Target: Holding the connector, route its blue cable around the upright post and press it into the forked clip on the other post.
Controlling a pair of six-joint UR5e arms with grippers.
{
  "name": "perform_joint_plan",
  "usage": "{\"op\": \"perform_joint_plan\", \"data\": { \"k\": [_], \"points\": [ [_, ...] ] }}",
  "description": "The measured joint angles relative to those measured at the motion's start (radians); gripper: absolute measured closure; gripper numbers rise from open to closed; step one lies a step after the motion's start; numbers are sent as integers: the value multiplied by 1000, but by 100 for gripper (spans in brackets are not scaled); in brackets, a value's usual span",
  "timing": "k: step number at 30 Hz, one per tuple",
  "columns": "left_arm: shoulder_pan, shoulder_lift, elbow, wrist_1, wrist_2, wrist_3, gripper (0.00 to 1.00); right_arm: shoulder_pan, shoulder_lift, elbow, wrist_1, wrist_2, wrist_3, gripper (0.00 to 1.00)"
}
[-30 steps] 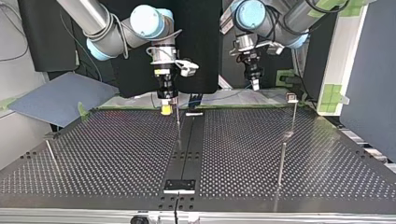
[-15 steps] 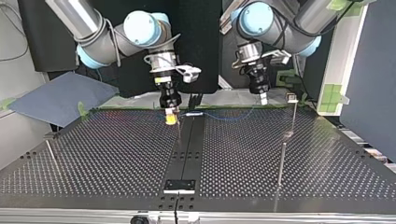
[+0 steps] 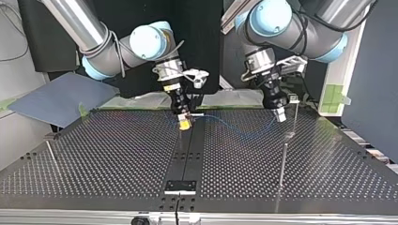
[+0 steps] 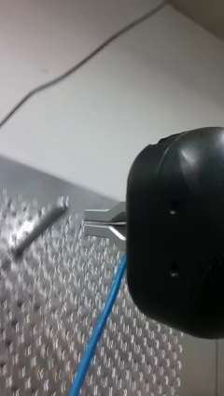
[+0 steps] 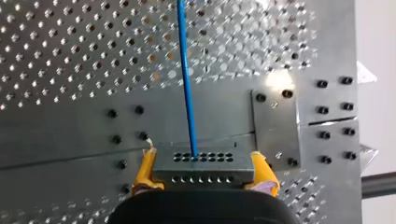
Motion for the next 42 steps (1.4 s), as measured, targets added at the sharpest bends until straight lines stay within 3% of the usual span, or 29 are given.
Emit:
{"op": "perform_joint_plan", "data": {
  "k": [11, 20, 26, 34, 42],
  "points": [
    [37, 92, 92, -92, 24, -3, 95, 7, 1, -88, 35, -23, 0, 100],
    [106, 155, 135, -173, 100, -37, 95, 14, 2, -181, 57, -47, 0, 100],
    [162, 132, 140, -218, 157, -51, 95, 17, 4, -241, 66, -55, 0, 100],
    [234, 64, 192, -224, 228, -49, 95, 18, 10, -282, 72, -63, 0, 100],
    [309, -12, 238, -226, 304, -83, 95, 19, 59, -333, 104, -66, -1, 100]
  ]
}}
